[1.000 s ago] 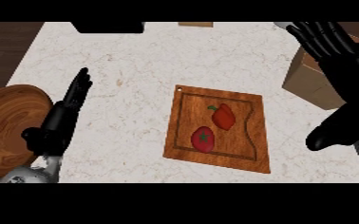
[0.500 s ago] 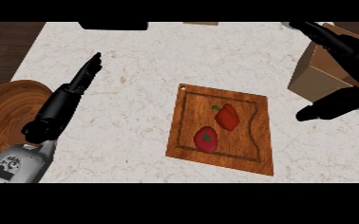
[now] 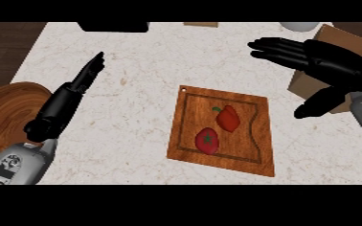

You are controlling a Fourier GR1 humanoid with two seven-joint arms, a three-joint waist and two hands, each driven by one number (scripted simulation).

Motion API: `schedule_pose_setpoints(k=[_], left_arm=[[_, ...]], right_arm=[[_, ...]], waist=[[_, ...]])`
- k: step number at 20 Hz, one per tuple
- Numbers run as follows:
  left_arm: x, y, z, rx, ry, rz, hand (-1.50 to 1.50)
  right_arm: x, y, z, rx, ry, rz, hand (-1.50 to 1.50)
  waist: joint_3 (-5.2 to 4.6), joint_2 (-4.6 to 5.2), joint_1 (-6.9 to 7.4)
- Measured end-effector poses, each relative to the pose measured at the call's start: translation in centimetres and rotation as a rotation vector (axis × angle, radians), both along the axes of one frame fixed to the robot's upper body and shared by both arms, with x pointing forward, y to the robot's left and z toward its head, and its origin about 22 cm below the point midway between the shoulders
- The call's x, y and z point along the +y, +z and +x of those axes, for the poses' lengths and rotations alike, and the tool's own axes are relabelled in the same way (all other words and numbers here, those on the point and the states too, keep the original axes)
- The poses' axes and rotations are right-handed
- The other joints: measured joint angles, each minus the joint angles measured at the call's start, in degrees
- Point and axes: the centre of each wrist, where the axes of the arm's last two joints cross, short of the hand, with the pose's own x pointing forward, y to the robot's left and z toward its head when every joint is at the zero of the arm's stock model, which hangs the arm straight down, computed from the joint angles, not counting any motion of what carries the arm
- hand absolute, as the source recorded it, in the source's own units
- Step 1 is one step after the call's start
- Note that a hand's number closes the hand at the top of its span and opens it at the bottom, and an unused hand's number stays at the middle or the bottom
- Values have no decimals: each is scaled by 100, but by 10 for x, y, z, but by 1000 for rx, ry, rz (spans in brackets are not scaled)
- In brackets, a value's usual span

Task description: Pick the bell pepper from the cutting board and place it in the cardboard box

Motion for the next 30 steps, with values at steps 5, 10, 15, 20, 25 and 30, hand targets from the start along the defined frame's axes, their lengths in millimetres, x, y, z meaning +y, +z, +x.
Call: schedule_pose_setpoints(k=[5,10,15,20,25,30], left_arm=[[3,-4,5,1,16,-5,0],[6,-12,1,7,25,0,0],[9,-6,6,7,27,-4,0],[9,-9,2,9,20,-3,0],[13,-4,4,4,17,-4,0],[6,-1,10,2,21,-6,0]], right_arm=[[33,1,-14,-18,43,-232,-150],[70,-2,-39,-59,30,-389,-150],[102,-11,-66,-51,-15,-494,-150],[116,-23,-80,-22,-52,-553,-150],[120,-45,-83,-18,-86,-584,-150],[129,-59,-82,-56,-125,-592,-150]], waist=[[-3,-26,-91],[-3,-41,-126],[-2,-41,-138],[1,-32,-119],[2,-26,-104],[4,-21,-106]])
